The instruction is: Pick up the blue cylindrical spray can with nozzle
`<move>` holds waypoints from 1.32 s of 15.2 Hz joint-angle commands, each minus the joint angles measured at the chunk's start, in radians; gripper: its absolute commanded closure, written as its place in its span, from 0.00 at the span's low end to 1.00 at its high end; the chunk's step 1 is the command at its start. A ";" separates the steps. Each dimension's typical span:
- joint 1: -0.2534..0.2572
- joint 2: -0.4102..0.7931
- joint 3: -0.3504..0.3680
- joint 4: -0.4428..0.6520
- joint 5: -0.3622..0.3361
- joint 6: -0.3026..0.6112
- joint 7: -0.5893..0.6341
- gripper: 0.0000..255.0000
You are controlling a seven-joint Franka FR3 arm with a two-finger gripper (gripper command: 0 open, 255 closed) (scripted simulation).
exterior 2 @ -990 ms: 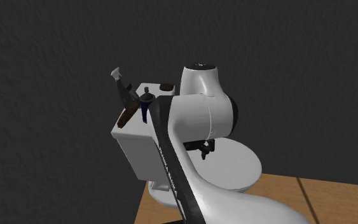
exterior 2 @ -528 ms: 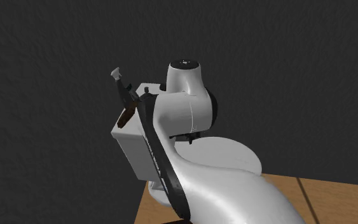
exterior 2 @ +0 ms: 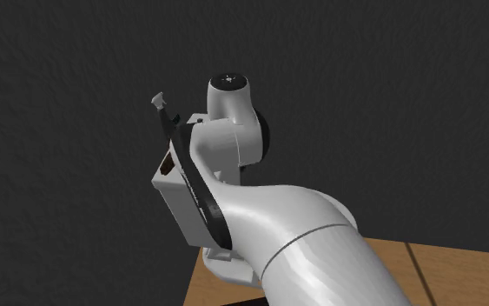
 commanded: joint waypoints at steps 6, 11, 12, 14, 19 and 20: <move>-0.020 0.169 0.058 0.140 -0.058 0.190 0.070 0.00; -0.037 0.292 0.102 0.271 -0.133 0.290 0.138 0.00; -0.040 0.318 0.111 0.300 -0.152 0.307 0.153 0.00; -0.044 0.369 0.127 0.363 -0.193 0.336 0.186 0.00; -0.046 0.440 0.146 0.429 -0.264 0.395 0.241 0.00; -0.046 0.439 0.146 0.414 -0.266 0.409 0.244 0.00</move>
